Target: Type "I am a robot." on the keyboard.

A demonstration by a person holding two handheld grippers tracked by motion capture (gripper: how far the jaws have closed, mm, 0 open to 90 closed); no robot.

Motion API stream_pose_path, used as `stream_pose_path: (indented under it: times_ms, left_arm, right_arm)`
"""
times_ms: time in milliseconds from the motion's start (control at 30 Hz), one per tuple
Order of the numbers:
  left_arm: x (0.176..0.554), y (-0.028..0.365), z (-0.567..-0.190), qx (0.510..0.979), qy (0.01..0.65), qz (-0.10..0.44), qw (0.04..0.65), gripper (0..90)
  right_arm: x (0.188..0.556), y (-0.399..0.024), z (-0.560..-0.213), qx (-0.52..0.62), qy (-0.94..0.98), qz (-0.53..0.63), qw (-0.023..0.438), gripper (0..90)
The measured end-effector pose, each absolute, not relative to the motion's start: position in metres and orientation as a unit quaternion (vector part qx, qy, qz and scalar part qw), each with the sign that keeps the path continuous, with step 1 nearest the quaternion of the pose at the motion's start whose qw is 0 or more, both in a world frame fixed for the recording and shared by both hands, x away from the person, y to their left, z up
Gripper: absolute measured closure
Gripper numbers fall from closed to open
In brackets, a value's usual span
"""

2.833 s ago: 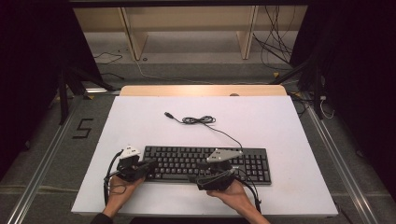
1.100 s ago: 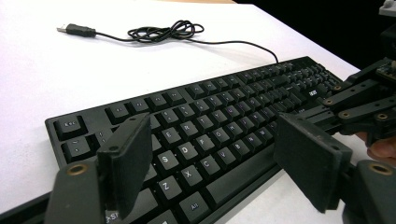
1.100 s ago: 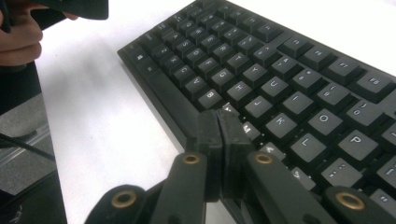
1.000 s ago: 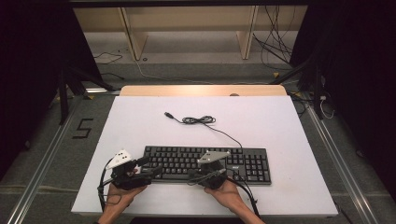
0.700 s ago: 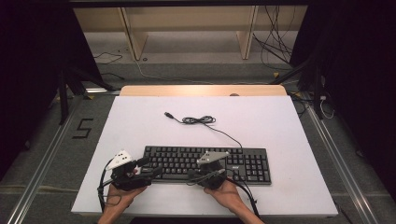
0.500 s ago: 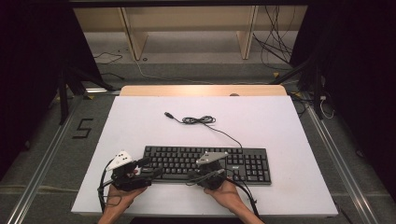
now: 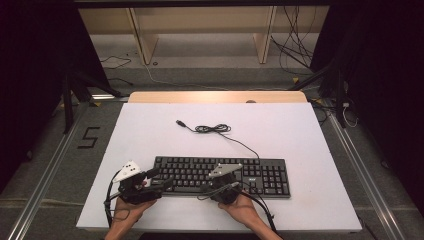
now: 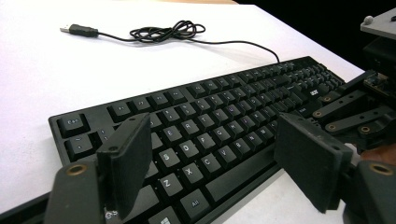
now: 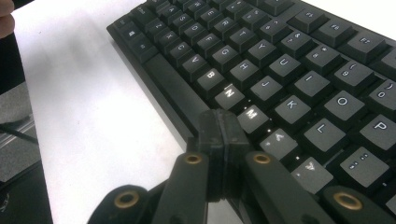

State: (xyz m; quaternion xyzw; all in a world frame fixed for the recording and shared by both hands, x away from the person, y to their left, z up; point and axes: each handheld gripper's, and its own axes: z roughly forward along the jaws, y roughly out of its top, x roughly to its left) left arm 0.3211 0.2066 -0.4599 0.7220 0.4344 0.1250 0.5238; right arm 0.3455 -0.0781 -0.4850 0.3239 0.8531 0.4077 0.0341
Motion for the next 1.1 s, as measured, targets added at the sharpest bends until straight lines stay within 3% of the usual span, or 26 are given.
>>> stream_pose_path:
  times_ms: [367, 633, 1100]
  left_arm:
    - [0.323, 0.208, -0.461, 0.722, 0.437, 0.128, 0.520, 27.4]
    - [0.326, 0.208, -0.462, 0.723, 0.438, 0.127, 0.519, 27.4]
    - [0.336, 0.205, -0.462, 0.726, 0.442, 0.123, 0.512, 28.1]
  right_arm:
    - [0.345, -0.087, -0.475, 0.338, 0.832, 0.440, 0.031, 80.5]
    - [0.346, -0.096, -0.469, 0.347, 0.821, 0.453, 0.032, 65.6]
    - [0.341, -0.106, -0.461, 0.339, 0.815, 0.468, 0.034, 49.5]
